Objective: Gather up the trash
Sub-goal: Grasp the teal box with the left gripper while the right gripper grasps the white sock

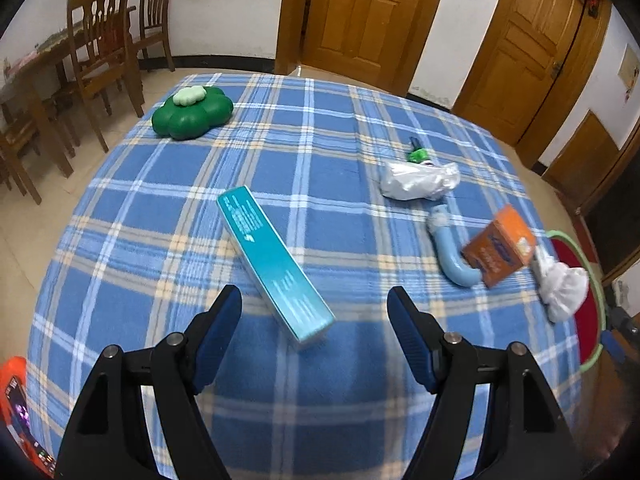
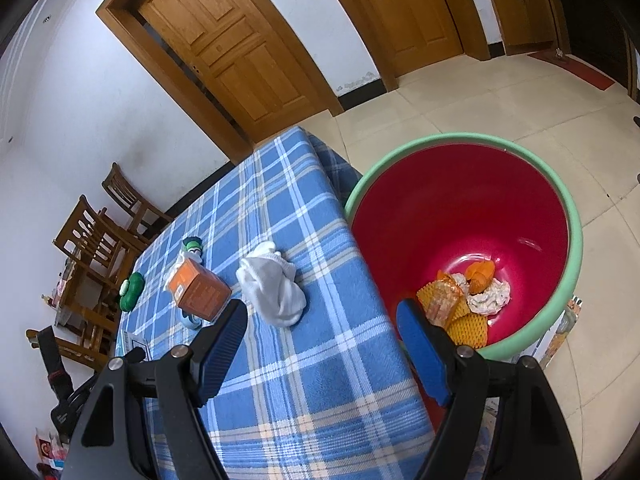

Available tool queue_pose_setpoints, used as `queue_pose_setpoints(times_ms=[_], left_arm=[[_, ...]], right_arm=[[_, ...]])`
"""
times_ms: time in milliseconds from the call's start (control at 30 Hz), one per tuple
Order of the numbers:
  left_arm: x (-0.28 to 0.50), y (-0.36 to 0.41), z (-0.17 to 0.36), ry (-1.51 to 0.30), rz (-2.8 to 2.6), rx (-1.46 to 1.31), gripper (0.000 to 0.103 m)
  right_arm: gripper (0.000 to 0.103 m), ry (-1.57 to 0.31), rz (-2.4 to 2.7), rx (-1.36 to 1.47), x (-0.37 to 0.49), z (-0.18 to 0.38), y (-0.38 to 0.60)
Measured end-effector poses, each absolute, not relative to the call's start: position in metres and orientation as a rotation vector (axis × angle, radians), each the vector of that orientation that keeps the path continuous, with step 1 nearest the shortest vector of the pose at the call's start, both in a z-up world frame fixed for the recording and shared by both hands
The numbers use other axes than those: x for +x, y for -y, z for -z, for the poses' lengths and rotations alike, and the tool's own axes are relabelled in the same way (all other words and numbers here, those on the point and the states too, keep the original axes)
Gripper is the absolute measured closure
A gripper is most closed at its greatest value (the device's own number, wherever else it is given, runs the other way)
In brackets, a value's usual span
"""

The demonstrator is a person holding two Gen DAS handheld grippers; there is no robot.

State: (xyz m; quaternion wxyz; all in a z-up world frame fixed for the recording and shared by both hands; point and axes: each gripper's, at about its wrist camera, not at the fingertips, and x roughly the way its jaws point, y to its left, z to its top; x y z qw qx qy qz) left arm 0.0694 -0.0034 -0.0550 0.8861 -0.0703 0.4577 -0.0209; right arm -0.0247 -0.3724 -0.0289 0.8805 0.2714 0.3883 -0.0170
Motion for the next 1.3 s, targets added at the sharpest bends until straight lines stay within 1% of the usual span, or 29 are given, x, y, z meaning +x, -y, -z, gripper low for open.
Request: queue_pose_setpoints(times_ms=[133,200,233,267,333,400,467,500,533,567,633,900,1000,1067,1233,1267,1300], left_arm=[[0.078,0.003,0.060,-0.947,0.031,-0.098,0.028],[0.081,0.000,0.064,-0.956,0.024,-0.093,0.030],[0.082,-0.002,0.066,-0.964,0.021,-0.101,0.033],[0.084,-0.004,0.069,-0.975,0.025,-0.115,0.040],[0.085,-0.007,0.074,-0.996,0.040,-0.139,0.046],[0.083,-0.007,0.074,-0.977,0.050,-0.131,0.051],[0.083,-0.007,0.074,-0.973,0.074,-0.128,0.061],[0.083,-0.007,0.074,-0.971,0.084,-0.135,0.063],[0.083,-0.007,0.074,-0.965,0.086,-0.135,0.066],[0.083,-0.007,0.074,-0.964,0.092,-0.136,0.072],[0.084,-0.008,0.074,-0.959,0.106,-0.146,0.078],[0.085,-0.008,0.075,-0.955,0.155,-0.176,0.080],[0.083,-0.006,0.071,-0.945,0.176,-0.187,0.080],[0.080,-0.005,0.069,-0.939,0.190,-0.190,0.080],[0.075,0.001,0.064,-0.933,0.226,-0.190,0.080],[0.074,0.002,0.064,-0.933,0.231,-0.194,0.080],[0.074,0.003,0.064,-0.934,0.235,-0.196,0.080]], right_arm=[[0.024,-0.823,0.032,0.548,-0.022,0.032,0.367],[0.024,-0.829,0.029,0.531,-0.020,0.033,0.363],[0.024,-0.833,0.026,0.523,-0.019,0.034,0.361],[0.024,-0.836,0.024,0.515,-0.018,0.035,0.358],[0.024,-0.841,0.020,0.502,-0.016,0.036,0.354],[0.024,-0.847,0.016,0.484,-0.014,0.037,0.350],[0.024,-0.851,0.013,0.465,-0.011,0.038,0.346],[0.024,-0.852,0.011,0.454,-0.010,0.038,0.343],[0.024,-0.852,0.008,0.441,-0.009,0.037,0.340],[0.024,-0.853,0.005,0.428,-0.007,0.037,0.336],[0.024,-0.855,-0.005,0.404,-0.005,0.037,0.331],[0.024,-0.871,-0.029,0.320,0.013,0.040,0.310],[0.034,-0.872,-0.030,0.299,0.020,0.043,0.305],[0.037,-0.873,-0.031,0.300,0.024,0.045,0.304],[0.053,-0.896,-0.018,0.314,0.033,0.054,0.305],[0.054,-0.897,-0.013,0.314,0.033,0.055,0.305],[0.059,-0.895,-0.008,0.314,0.033,0.056,0.306]])
